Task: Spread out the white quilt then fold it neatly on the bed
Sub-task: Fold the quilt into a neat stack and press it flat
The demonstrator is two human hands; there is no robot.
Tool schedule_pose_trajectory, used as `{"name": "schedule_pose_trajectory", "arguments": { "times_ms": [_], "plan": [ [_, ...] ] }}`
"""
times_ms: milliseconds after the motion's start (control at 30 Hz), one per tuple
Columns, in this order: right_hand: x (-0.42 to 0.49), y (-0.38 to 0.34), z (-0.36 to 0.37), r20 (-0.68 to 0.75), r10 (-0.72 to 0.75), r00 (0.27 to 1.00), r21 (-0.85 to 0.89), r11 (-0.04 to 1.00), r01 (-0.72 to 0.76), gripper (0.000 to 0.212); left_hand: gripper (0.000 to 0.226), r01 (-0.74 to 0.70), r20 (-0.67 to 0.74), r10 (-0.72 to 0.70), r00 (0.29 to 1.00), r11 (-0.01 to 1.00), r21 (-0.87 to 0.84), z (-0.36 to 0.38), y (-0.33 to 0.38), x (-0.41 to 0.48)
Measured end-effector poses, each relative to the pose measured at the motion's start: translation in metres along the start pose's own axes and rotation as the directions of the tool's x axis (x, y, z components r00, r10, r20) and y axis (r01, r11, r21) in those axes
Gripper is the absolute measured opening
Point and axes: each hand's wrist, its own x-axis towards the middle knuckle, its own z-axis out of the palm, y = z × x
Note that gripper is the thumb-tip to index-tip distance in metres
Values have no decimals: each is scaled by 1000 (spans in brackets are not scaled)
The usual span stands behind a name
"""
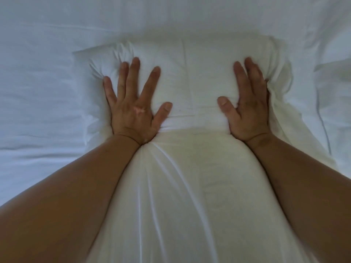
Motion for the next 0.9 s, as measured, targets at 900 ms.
{"name": "schedule_pose_trajectory", "arguments": {
  "times_ms": [900],
  "plan": [
    [27, 24, -19, -69, 135, 988, 74, 989, -130, 63, 74, 124, 116, -114, 987, 989, -82, -28, -43, 4]
  ]
}}
